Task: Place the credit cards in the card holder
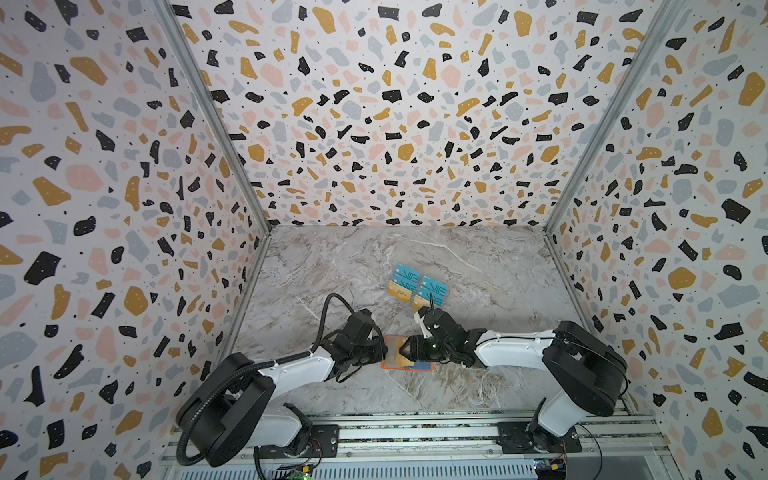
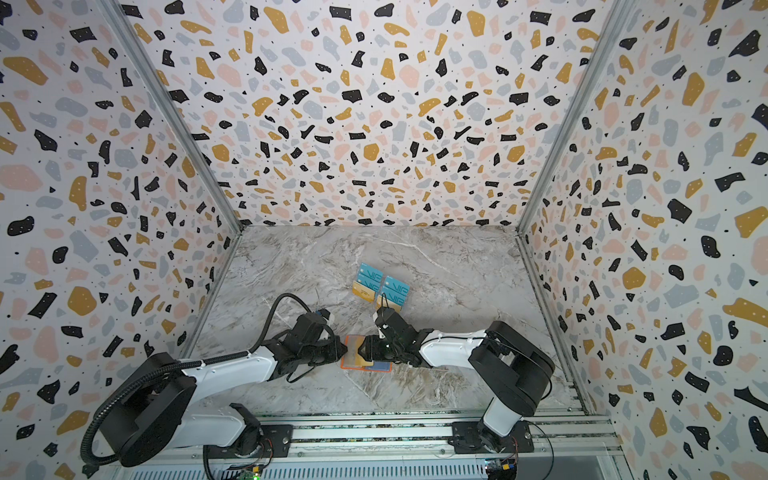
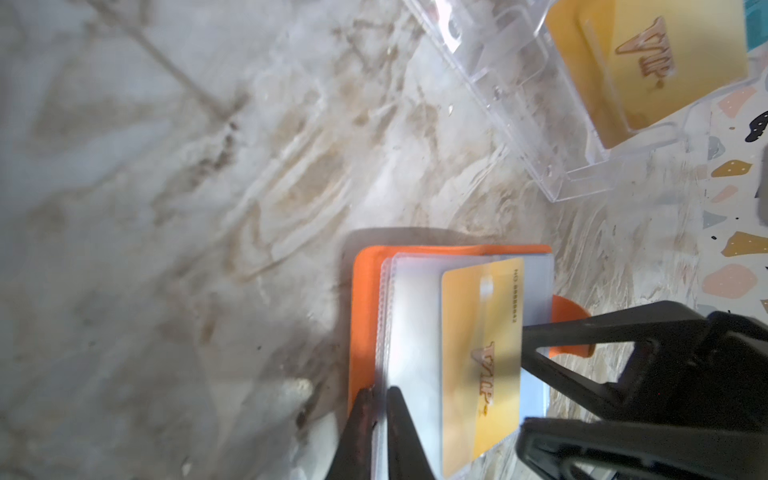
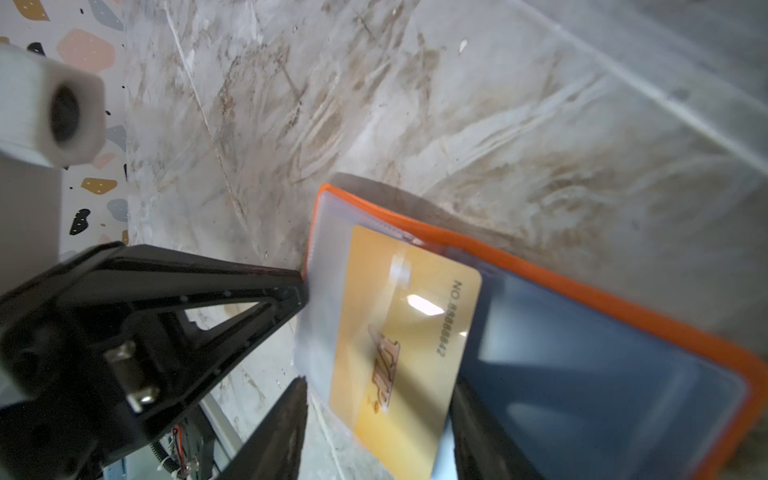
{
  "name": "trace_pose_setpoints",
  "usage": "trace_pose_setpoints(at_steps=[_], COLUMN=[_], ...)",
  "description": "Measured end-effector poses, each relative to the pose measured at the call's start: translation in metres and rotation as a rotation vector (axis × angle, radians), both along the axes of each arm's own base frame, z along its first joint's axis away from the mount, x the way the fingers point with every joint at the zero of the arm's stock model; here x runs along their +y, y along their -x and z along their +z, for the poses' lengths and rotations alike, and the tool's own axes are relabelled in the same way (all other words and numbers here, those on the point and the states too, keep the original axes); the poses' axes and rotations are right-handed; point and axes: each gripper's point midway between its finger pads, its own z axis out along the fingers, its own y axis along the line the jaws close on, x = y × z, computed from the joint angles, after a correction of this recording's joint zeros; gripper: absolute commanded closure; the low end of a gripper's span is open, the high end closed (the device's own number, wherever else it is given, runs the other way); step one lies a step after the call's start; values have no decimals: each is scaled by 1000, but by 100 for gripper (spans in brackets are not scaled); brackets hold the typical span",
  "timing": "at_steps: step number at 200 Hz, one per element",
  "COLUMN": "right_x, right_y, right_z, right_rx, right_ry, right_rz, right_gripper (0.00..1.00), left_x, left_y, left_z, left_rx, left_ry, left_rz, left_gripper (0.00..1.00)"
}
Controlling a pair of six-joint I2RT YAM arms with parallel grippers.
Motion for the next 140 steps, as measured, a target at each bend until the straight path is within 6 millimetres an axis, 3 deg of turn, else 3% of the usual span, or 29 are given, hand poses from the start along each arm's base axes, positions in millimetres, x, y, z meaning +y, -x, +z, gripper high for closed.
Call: trace_pose_setpoints(at_steps=[64, 140], right_x=[18, 34], right_y=[4, 8], right_z=[3, -7], right_rx=[0, -23], right_ry=[50, 151], right_rz=[42, 99], right_gripper=[45, 45], left_x=[3, 6], left_y=[6, 12], left_z=[-3, -3], left_rx=[0, -6], left_ry=[27, 60], left_rz=[20, 26], left_gripper=[89, 89])
